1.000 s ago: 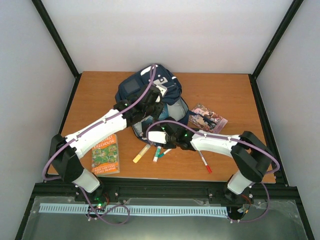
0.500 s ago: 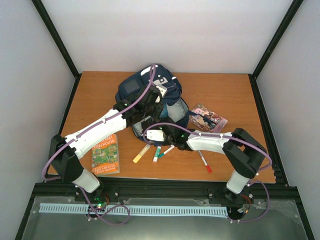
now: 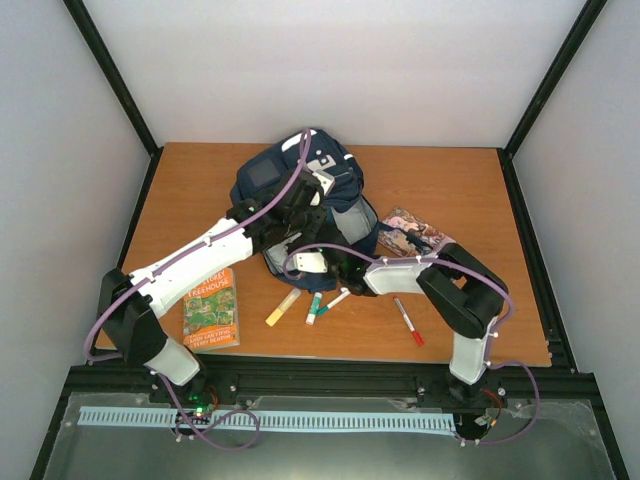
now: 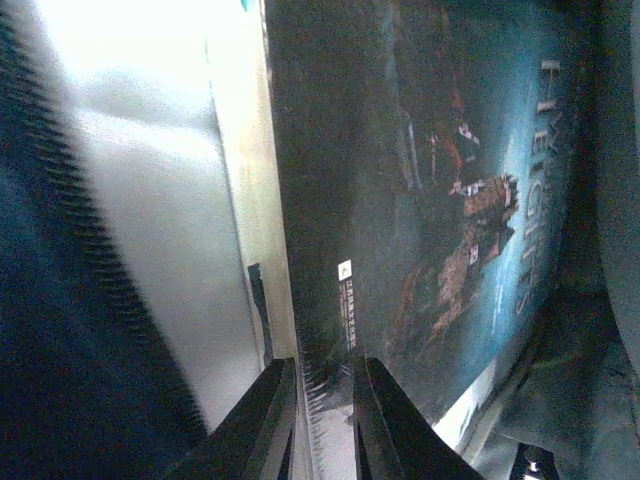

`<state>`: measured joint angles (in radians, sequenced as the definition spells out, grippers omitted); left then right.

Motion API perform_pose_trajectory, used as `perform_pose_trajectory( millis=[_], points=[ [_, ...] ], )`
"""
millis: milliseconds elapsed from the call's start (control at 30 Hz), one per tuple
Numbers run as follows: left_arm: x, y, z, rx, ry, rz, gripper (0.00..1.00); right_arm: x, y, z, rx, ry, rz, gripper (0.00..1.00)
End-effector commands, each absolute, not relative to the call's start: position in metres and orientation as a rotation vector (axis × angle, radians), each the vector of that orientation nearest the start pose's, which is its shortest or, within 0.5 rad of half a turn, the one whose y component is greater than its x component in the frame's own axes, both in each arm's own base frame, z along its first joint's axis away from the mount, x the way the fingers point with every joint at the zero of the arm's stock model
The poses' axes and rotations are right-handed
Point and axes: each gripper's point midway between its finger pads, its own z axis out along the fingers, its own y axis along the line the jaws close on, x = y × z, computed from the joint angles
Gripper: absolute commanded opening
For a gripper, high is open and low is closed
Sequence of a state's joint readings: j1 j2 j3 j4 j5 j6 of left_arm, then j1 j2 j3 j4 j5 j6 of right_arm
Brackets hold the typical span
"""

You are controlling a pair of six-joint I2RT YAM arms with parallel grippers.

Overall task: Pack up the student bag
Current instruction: Place the book in the student bag.

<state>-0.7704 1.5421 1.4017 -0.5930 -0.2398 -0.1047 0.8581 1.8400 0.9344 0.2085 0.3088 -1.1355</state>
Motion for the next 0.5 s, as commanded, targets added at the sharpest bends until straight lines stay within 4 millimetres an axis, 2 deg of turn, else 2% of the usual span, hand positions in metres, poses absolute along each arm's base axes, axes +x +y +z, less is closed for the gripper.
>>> perform_pose_trajectory(
  millis=[0, 233, 467],
  points=[
    [0.348, -0.292, 0.296, 0.568, 2.079, -0.307, 0.01, 0.383, 0.326, 0.091, -1.678, 1.323, -0.580, 0.16],
    [0.349, -0.294, 0.293, 0.575, 2.085, -0.309, 0.01, 0.406, 0.328, 0.092, -1.634, 1.341, -0.591, 0.16],
    [0.349, -0.295, 0.291, 0.579, 2.092, -0.308, 0.01, 0.407, 0.329, 0.090, -1.605, 1.356, -0.563, 0.18]
  ],
)
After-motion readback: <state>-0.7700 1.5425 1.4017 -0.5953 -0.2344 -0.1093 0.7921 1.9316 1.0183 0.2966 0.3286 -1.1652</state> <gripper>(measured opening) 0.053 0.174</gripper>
